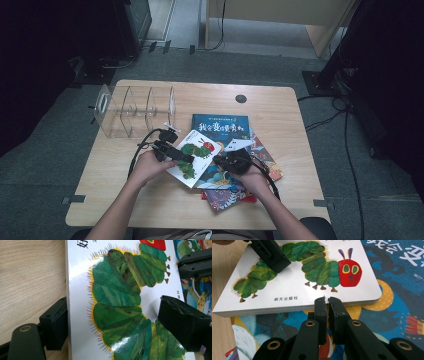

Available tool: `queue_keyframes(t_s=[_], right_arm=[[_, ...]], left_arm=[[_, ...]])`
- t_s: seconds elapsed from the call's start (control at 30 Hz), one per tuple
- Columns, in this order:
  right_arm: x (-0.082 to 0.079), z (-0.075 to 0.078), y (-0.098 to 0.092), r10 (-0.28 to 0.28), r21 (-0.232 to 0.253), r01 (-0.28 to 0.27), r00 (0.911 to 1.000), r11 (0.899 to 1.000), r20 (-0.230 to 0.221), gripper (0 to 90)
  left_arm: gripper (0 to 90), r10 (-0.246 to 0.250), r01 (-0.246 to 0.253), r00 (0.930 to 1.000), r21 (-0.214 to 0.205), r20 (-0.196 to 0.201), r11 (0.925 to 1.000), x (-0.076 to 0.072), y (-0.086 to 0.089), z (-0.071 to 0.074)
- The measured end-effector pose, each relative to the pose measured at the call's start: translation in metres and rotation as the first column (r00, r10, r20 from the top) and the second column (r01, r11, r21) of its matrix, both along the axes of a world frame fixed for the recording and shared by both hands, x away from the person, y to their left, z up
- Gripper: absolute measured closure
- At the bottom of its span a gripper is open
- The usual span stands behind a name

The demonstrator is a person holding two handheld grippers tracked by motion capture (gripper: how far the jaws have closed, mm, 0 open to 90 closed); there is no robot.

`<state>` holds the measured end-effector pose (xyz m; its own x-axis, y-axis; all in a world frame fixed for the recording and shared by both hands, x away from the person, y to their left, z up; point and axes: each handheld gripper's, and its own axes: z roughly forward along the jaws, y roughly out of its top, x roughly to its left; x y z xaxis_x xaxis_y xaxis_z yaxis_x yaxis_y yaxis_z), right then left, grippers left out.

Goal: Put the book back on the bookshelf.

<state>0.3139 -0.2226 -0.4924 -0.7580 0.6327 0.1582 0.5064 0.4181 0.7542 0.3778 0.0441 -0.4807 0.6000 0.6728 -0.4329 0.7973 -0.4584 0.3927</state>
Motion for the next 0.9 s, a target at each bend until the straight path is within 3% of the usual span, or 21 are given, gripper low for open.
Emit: queue_keyframes(t_s=[0.1, 0.2, 0.3, 0.43, 0.67, 0.8, 0.9], right_arm=[[0.000, 0.000, -0.001, -0.004, 0.007, 0.004, 1.0000, 1.000, -0.007, 84.8], [0.000, 0.000, -0.002, -0.006, 0.011, 0.006, 0.9999, 1.000, -0.013, 84.7], [-0.001, 0.000, -0.001, -0.015, 0.014, 0.015, 0.9997, 1.000, -0.017, 84.8], [-0.002, 0.000, -0.001, -0.019, 0.007, 0.020, 0.9998, 1.000, -0.009, 85.0], [-0.003, -0.001, -0.001, -0.027, 0.006, 0.027, 0.9996, 1.000, 0.004, 84.6], [-0.004, -0.001, 0.001, -0.012, 0.004, 0.012, 0.9997, 1.000, 0.022, 79.0], [-0.005, -0.001, 0.003, -0.001, 0.000, 0.001, 0.9996, 1.000, 0.030, 75.5]], left_arm=[[20.9, 0.021, -0.021, 0.9998, 0.004, -0.001, 0.9998, 0.000, 0.003, 0.008], [32.8, 0.035, -0.034, 0.9993, -0.023, 0.015, 0.9991, 0.000, 0.009, 0.017], [35.0, 0.043, -0.044, 0.9990, -0.048, -0.012, 0.9979, -0.001, 0.010, 0.028], [38.9, 0.028, -0.028, 0.9996, -0.044, 0.003, 0.9986, -0.003, 0.007, 0.044], [48.5, -0.036, 0.036, 0.9991, -0.017, -0.021, 0.9992, -0.002, -0.013, 0.067], [55.4, -0.068, 0.067, 0.9971, -0.007, -0.034, 0.9977, -0.002, -0.028, 0.075], [56.9, -0.081, 0.083, 0.9953, 0.050, -0.054, 0.9953, -0.003, -0.044, 0.076]])
